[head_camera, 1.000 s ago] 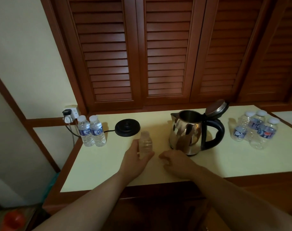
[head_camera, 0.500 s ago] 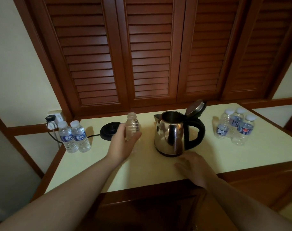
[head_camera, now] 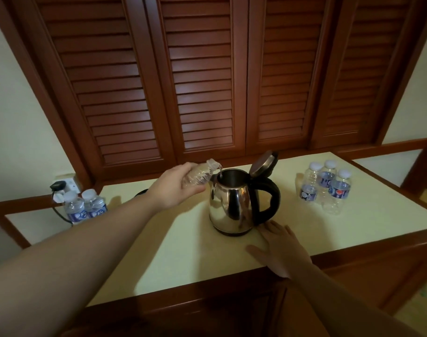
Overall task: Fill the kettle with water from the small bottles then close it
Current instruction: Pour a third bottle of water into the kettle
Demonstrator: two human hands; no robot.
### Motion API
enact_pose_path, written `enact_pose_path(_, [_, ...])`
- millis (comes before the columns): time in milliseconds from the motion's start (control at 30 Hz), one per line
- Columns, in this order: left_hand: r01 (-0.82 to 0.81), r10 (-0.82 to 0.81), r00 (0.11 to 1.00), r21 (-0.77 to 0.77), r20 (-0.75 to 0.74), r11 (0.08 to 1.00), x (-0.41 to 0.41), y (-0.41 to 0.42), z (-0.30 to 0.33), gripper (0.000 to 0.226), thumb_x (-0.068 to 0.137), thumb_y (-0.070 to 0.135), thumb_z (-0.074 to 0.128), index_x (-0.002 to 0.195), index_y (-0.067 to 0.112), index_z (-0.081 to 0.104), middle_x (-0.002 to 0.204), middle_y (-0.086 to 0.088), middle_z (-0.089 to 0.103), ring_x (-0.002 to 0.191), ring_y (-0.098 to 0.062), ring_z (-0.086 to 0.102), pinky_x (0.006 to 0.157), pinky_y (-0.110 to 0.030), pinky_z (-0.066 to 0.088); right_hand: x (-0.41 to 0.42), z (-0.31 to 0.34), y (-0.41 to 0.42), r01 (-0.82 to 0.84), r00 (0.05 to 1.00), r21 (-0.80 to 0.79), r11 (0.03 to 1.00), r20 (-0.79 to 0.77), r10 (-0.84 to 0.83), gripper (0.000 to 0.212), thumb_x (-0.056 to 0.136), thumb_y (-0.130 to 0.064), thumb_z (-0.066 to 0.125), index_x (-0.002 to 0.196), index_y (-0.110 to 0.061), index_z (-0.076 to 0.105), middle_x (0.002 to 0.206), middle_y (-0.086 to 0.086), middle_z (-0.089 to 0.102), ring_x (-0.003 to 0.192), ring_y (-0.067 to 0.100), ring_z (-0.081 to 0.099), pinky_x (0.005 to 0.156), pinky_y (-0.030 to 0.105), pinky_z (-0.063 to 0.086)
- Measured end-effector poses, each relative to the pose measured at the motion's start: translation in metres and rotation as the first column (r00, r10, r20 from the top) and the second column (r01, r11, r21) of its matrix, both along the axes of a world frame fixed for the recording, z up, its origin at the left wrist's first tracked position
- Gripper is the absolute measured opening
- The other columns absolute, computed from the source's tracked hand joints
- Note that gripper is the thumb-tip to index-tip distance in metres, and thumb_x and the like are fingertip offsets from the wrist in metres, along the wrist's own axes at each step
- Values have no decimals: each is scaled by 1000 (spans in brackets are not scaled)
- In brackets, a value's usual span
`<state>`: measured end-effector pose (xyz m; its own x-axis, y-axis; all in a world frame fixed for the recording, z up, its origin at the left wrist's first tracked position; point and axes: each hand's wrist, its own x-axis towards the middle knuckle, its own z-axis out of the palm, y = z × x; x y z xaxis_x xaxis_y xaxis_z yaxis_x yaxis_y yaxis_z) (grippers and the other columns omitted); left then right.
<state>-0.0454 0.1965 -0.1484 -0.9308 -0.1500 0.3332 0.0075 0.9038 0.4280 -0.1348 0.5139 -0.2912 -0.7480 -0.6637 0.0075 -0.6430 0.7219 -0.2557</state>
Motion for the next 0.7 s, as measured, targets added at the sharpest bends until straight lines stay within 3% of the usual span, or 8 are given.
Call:
enact_pose_path(100, [3, 3, 999, -125, 50, 992, -8, -1, 8, 69, 87, 64, 69, 145, 32, 50, 124, 1, 61, 114, -19, 58, 91, -32, 43, -1, -1, 1, -1, 1000, -13, 1000, 10, 1, 89, 91, -83, 25, 164, -33, 14, 172, -4, 13, 158, 16, 6, 128, 44, 4])
enact_pose_path(333, [22, 15, 991, -271, 135, 962, -13, -3, 29, 75, 88, 66, 66, 152, 33, 44, 133, -2, 57, 124, -23, 55, 98, -34, 45, -3, -2, 2, -7, 1000, -38, 999, 13, 8, 86, 92, -81, 27, 164, -35, 13, 172, -5, 15, 158, 16, 9, 128, 44, 6])
enact_pose_path(600, [74, 22, 974, -412, 225, 908, -13, -9, 56, 74, 88, 67, 66, 151, 35, 43, 114, 10, 44, 114, -21, 54, 93, -40, 48, -4, -4, 2, -13, 1000, -48, 999, 1, 14, 86, 92, -81, 27, 163, -35, 14, 171, -5, 17, 158, 17, 11, 128, 45, 7])
enact_pose_path(700, [95, 16, 972, -452, 234, 887, -15, -13, 64, 75, 87, 69, 65, 150, 36, 43, 113, 9, 48, 110, -21, 57, 90, -41, 51, -4, -4, 2, -7, 1000, -62, 998, -10, 6, 85, 92, -81, 30, 163, -35, 16, 170, -5, 19, 157, 17, 12, 128, 44, 9])
